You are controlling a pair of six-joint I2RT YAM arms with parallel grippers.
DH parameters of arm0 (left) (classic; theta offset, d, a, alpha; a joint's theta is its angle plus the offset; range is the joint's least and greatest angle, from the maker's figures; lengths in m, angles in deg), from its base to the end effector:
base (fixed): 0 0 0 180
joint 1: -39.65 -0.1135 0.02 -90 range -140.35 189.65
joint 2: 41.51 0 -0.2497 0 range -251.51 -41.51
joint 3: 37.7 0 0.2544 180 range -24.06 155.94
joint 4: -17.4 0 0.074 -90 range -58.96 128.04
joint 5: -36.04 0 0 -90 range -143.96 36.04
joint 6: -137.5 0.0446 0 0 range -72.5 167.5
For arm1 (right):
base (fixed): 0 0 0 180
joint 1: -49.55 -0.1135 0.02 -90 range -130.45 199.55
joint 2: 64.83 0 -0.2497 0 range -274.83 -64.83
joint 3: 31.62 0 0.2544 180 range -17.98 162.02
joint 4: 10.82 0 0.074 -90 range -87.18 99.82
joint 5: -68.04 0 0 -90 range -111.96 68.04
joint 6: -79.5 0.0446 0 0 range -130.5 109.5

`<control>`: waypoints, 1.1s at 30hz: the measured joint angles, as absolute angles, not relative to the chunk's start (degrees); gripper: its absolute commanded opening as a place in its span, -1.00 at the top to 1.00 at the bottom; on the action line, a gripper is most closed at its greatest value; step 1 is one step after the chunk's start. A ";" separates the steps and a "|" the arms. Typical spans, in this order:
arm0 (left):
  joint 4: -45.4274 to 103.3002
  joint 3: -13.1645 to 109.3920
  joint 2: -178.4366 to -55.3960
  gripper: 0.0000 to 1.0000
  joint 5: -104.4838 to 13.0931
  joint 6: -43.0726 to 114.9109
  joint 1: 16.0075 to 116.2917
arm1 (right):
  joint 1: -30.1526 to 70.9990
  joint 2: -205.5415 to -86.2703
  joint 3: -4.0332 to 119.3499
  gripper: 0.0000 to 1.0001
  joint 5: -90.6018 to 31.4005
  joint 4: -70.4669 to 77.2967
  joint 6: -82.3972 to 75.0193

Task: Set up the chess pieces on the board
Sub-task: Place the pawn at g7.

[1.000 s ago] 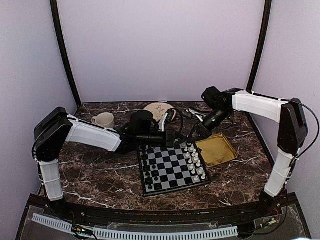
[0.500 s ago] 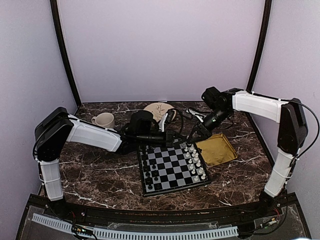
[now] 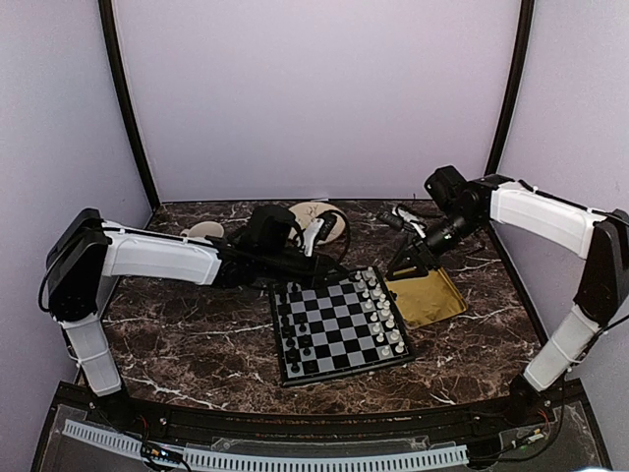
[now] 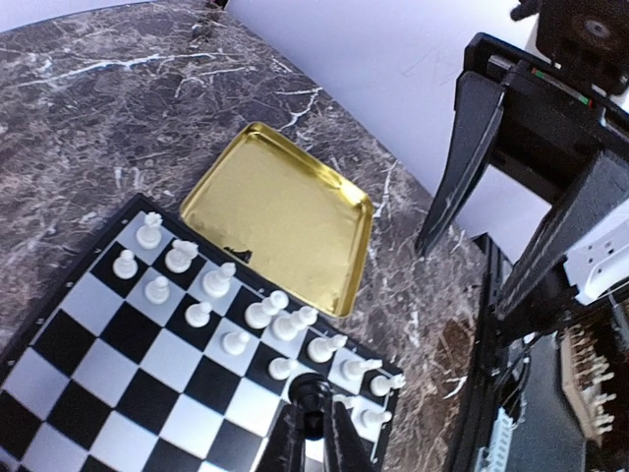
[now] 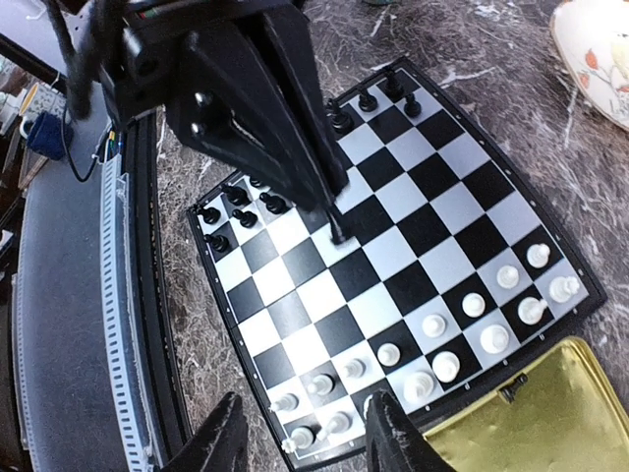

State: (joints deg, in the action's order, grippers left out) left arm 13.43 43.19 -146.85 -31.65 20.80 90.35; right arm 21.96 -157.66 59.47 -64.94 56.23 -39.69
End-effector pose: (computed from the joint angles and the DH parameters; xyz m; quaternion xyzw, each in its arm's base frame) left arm 0.2565 -0.3401 0.2087 0.2755 0.7655 -0.4738 0.3372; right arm 0.2741 0.1776 0.2558 -0.4942 0.7725 0.3577 0.1763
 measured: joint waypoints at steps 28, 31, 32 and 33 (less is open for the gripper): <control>64.89 63.01 -155.40 0.83 -55.28 47.95 87.94 | 26.68 -151.19 42.49 0.15 -59.30 43.35 -40.26; 66.02 63.75 -156.14 0.83 -55.06 47.95 87.33 | 26.68 -150.71 41.99 0.15 -59.19 43.07 -40.28; 66.35 64.06 -156.27 0.83 -55.06 47.95 87.07 | 26.68 -150.62 41.97 0.15 -59.17 43.09 -40.28; 66.48 64.17 -156.27 0.82 -55.06 47.95 86.98 | 26.68 -150.54 41.97 0.15 -59.19 43.03 -40.28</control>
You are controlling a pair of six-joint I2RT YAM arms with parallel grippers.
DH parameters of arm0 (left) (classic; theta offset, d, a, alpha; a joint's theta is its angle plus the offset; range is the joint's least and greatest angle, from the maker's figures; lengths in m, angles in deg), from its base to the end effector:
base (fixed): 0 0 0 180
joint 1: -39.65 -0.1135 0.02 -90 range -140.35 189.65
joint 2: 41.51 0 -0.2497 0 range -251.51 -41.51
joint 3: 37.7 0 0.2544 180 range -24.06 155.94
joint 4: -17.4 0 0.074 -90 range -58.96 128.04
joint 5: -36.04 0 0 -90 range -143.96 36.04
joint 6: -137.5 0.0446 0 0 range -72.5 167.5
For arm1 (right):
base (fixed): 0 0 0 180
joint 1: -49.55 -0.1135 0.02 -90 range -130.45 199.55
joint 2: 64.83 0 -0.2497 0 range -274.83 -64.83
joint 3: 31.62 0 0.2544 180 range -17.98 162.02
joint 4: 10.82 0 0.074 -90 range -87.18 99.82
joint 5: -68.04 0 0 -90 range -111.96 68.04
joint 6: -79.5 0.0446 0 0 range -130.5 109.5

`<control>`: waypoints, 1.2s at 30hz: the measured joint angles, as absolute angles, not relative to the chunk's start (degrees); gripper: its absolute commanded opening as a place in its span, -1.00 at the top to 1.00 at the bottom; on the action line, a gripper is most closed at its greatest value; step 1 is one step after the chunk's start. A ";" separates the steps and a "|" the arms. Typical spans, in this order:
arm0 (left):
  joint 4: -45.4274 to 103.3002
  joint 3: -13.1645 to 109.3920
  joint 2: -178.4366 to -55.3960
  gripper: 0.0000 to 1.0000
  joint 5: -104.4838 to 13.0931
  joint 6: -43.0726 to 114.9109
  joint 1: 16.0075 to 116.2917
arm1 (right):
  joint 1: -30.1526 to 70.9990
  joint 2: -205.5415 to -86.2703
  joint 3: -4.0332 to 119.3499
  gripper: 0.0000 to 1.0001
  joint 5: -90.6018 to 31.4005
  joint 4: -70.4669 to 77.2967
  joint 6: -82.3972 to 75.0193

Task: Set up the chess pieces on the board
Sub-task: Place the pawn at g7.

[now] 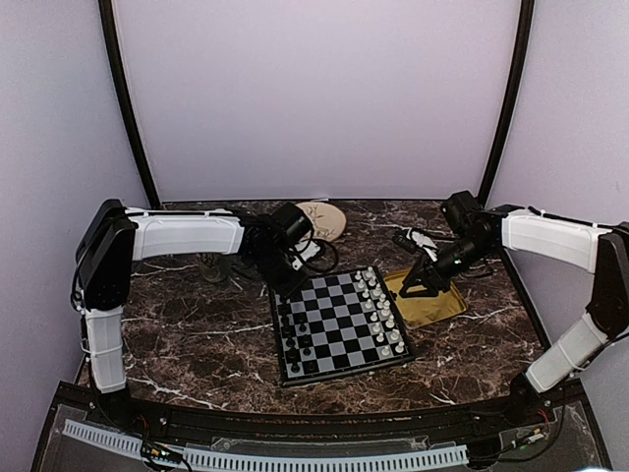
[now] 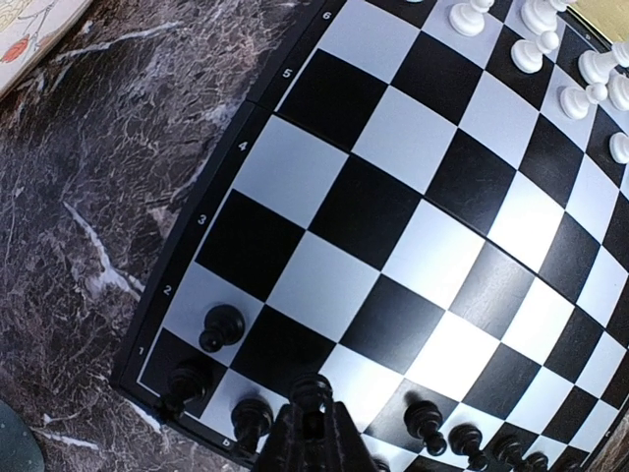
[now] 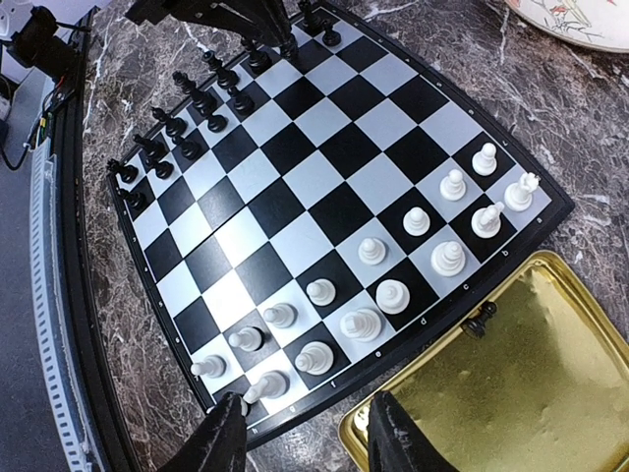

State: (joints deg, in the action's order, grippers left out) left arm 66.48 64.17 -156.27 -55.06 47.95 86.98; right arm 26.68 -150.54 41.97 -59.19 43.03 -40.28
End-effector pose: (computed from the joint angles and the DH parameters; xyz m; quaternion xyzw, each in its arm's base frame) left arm 0.2909 -0.3143 0.1788 0.3908 0.8880 -0.0878 0.2259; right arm 0.2610 0.1394 0.2091 -0.4706 0.8013 0.2998 0.2157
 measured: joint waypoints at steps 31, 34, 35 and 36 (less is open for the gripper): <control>66.96 65.07 -158.96 0.74 -54.89 47.68 86.41 | 26.68 -150.52 41.92 0.15 -59.46 42.96 -40.98; 66.87 65.18 -159.31 0.75 -54.95 47.68 86.41 | 26.68 -150.52 41.88 0.15 -59.48 42.98 -41.29; 66.85 65.33 -159.50 0.75 -54.97 47.68 86.41 | 26.68 -150.52 41.88 0.15 -59.48 42.98 -41.33; 66.85 65.70 -159.79 0.75 -54.99 47.68 86.41 | 26.68 -150.52 41.88 0.14 -59.48 42.98 -41.33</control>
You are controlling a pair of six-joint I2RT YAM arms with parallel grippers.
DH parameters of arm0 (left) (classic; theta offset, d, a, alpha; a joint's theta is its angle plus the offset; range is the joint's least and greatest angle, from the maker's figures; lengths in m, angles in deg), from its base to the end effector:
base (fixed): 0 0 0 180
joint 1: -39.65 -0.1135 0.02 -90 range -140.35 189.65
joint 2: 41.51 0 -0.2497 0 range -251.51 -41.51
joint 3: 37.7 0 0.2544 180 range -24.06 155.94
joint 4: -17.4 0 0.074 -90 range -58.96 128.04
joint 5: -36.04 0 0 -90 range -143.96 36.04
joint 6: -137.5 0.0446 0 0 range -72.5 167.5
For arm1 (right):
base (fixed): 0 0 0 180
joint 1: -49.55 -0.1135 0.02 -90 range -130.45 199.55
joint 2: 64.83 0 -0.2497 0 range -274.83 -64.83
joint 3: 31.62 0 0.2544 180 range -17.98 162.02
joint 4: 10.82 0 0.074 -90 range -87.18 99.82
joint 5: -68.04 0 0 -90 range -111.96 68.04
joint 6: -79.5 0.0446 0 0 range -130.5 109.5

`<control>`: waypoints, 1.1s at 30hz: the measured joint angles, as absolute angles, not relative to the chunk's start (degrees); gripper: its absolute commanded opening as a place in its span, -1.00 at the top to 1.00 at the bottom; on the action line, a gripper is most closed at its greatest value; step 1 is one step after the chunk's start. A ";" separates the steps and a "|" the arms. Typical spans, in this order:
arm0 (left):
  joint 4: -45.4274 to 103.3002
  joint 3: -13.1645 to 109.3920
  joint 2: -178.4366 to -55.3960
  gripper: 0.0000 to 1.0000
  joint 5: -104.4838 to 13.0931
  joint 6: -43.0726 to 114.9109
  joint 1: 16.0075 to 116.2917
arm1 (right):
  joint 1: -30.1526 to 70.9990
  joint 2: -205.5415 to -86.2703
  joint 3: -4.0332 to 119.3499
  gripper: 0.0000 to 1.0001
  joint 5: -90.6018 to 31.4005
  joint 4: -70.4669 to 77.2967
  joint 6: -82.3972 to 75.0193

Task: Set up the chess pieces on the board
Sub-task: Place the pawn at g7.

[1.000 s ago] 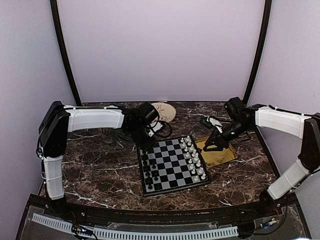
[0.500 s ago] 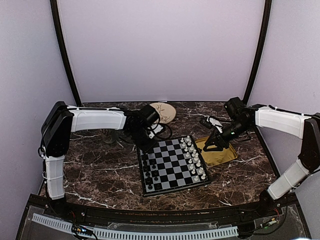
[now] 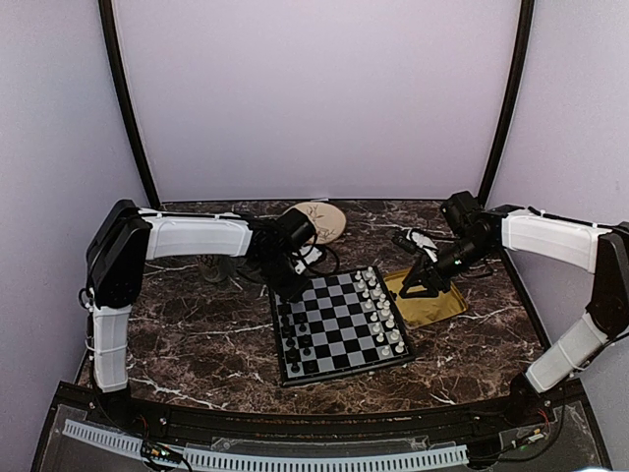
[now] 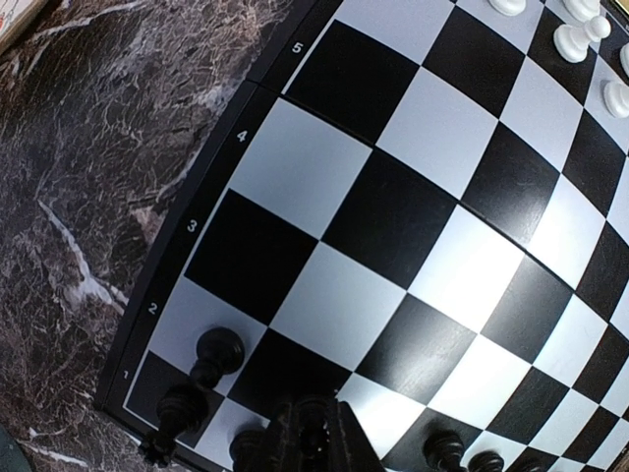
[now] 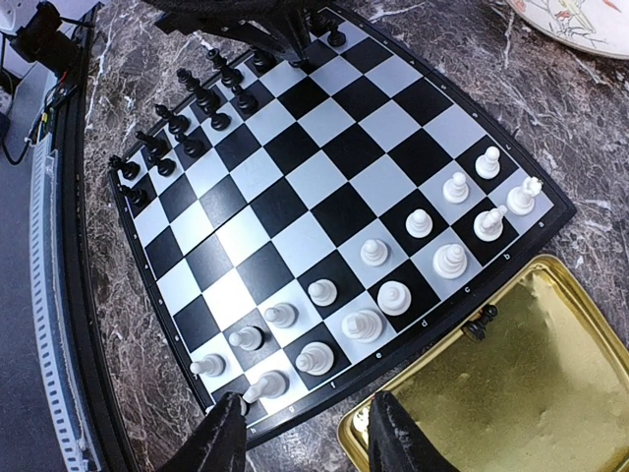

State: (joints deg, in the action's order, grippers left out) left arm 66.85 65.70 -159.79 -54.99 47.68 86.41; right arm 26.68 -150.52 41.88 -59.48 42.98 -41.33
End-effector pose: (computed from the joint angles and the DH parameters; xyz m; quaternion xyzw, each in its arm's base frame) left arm 0.2990 -0.3167 0.1612 0.3865 0.8951 -0.0798 0.2075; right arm 0.2607 0.1394 0.2089 -0.4780 0.7961 0.3001 0.2183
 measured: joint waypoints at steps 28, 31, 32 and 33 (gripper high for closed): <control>65.37 66.68 -160.86 0.77 -55.65 47.73 85.89 | 26.68 -150.52 41.66 0.14 -59.70 43.07 -41.53; 65.41 66.68 -160.86 0.76 -56.02 47.73 85.89 | 26.68 -150.52 41.66 0.14 -59.70 43.07 -41.51; 65.41 66.71 -160.88 0.76 -56.13 47.73 85.89 | 26.68 -150.52 41.66 0.14 -59.70 43.07 -41.53; 65.45 66.73 -160.86 0.76 -56.33 47.71 85.89 | 26.68 -150.52 41.66 0.14 -59.70 43.07 -41.51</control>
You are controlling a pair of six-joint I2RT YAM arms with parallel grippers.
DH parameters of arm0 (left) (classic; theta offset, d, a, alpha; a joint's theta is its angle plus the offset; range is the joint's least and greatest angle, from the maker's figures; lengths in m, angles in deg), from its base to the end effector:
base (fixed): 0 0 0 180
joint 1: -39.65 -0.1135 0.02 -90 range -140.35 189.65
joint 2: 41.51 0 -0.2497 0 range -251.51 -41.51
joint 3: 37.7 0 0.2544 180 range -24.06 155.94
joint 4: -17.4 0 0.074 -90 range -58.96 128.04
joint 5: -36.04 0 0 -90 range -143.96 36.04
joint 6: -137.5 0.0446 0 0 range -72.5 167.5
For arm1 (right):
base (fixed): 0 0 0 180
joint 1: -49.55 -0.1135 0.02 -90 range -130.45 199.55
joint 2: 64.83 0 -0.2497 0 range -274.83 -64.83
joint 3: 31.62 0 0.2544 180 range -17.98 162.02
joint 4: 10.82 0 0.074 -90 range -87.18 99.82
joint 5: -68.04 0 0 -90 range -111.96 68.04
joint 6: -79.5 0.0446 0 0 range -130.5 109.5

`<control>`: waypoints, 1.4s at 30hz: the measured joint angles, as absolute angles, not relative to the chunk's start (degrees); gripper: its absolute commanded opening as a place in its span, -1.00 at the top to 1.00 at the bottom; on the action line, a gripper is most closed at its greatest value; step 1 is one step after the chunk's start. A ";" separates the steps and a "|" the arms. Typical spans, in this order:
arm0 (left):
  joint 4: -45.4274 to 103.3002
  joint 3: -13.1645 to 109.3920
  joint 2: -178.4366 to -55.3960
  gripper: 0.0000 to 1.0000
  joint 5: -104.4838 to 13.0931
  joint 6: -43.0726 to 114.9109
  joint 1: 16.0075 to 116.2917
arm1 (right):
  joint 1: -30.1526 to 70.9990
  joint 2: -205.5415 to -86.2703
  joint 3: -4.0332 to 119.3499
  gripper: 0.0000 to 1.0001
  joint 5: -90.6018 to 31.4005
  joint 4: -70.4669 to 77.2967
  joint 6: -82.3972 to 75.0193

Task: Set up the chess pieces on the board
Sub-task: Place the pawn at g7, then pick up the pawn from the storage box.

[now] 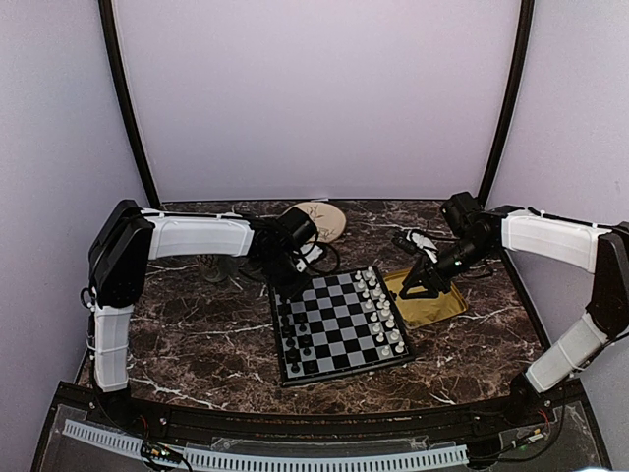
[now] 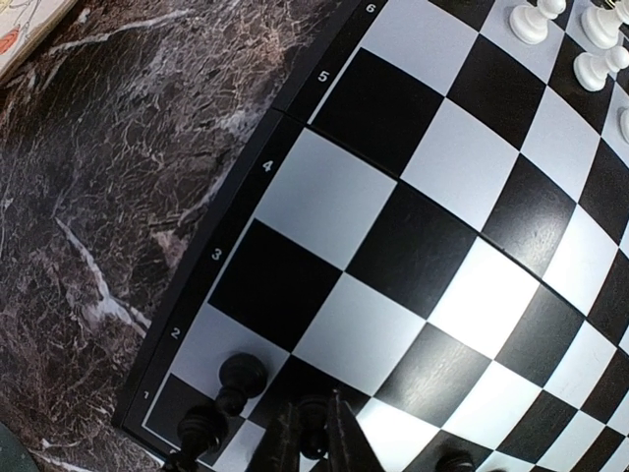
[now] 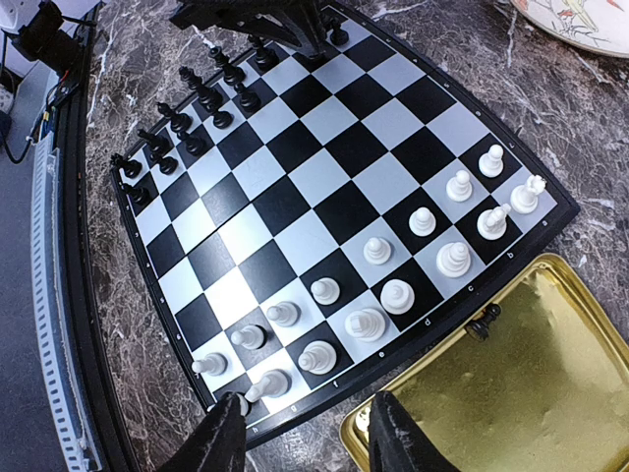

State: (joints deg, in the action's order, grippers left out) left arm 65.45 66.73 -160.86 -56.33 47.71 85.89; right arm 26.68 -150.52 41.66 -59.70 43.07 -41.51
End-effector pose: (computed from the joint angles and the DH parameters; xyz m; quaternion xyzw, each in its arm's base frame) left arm 0.3071 -0.3180 0.1600 0.3789 0.8952 -0.0728 0.2229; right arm 0.2599 0.1393 0.2078 -0.4788 0.7955 0.3019 0.2163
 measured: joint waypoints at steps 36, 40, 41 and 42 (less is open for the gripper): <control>57.61 59.78 -142.50 0.50 -48.98 46.68 86.72 | 30.26 -158.93 55.21 0.35 -44.92 47.77 -41.79; 48.84 54.38 -137.69 0.49 -46.08 45.91 88.86 | 30.26 -165.68 55.47 0.35 -41.45 47.22 -40.15; 47.31 53.68 -137.41 0.49 -45.66 45.72 89.25 | 30.26 -167.02 55.50 0.35 -41.16 47.18 -39.82; 46.02 53.11 -137.36 0.49 -45.27 45.52 89.65 | 30.26 -168.33 55.52 0.35 -40.99 47.13 -39.43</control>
State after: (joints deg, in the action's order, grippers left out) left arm 46.02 53.11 -137.36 -45.27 45.52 89.65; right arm 30.26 -168.33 55.52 -40.99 47.13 -39.43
